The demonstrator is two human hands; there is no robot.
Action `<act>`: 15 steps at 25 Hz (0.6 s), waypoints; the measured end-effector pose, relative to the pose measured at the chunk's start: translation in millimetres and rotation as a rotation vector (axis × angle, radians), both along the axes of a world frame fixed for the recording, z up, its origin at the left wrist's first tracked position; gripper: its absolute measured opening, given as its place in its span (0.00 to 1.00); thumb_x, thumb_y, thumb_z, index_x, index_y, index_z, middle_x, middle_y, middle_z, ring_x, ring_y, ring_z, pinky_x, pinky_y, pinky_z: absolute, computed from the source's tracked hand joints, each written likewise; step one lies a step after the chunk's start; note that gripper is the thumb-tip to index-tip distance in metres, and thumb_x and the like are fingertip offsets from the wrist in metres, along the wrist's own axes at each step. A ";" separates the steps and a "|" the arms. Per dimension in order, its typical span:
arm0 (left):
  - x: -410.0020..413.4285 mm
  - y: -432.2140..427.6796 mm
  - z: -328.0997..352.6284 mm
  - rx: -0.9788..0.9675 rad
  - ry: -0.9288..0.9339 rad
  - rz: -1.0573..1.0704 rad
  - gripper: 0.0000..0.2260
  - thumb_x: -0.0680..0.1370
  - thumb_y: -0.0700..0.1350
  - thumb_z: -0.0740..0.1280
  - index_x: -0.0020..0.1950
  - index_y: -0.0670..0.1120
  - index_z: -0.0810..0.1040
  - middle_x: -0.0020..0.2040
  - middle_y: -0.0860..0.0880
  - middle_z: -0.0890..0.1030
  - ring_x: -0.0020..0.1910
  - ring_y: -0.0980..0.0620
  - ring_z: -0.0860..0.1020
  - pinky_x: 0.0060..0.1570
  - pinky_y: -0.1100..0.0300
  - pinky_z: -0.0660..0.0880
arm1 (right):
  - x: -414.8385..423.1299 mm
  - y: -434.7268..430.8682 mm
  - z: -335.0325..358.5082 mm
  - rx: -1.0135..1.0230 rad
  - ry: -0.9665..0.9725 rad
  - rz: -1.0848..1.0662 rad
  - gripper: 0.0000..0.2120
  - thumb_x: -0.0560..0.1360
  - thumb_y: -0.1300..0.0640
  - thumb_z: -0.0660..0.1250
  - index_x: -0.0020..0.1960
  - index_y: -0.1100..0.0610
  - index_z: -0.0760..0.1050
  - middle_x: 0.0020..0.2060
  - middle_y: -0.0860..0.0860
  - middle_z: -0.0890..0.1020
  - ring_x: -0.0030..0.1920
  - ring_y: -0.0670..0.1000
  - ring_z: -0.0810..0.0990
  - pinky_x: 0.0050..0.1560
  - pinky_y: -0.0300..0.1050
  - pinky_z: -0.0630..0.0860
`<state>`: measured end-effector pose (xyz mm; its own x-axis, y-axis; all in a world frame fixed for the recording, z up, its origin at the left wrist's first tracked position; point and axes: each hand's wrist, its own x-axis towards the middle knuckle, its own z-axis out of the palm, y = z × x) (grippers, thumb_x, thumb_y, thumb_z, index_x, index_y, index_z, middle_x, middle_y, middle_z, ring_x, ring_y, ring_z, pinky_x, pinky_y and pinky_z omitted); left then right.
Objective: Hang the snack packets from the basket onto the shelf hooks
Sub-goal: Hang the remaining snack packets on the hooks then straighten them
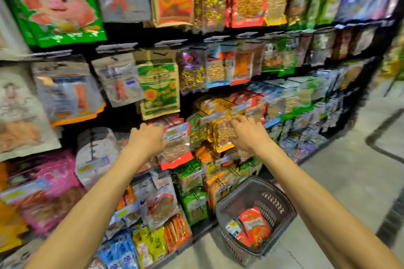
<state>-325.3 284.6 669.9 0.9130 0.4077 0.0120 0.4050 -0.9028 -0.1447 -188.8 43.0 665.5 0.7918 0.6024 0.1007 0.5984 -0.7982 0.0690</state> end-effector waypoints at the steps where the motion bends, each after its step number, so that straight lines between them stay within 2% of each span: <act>1: 18.6 -10.0 1.1 -0.008 0.002 -0.031 0.19 0.80 0.57 0.60 0.66 0.47 0.70 0.62 0.43 0.76 0.63 0.39 0.71 0.58 0.43 0.70 | 13.4 -12.7 -0.1 -0.001 0.006 -0.019 0.26 0.79 0.45 0.62 0.72 0.57 0.65 0.68 0.58 0.69 0.69 0.62 0.67 0.64 0.59 0.70; 7: 133.5 -63.5 -4.2 -0.060 -0.007 -0.131 0.20 0.81 0.59 0.59 0.65 0.47 0.70 0.62 0.44 0.75 0.63 0.40 0.72 0.57 0.44 0.73 | 99.5 -71.1 -6.6 -0.037 0.021 -0.101 0.24 0.80 0.46 0.60 0.71 0.57 0.66 0.67 0.58 0.69 0.67 0.62 0.68 0.61 0.59 0.70; 15: 271.6 -126.2 -39.6 -0.129 0.011 -0.151 0.20 0.81 0.57 0.58 0.68 0.47 0.70 0.66 0.43 0.75 0.66 0.39 0.70 0.59 0.44 0.71 | 226.0 -123.8 -19.5 -0.126 0.058 -0.110 0.27 0.80 0.43 0.62 0.73 0.56 0.63 0.70 0.57 0.67 0.69 0.62 0.66 0.61 0.60 0.71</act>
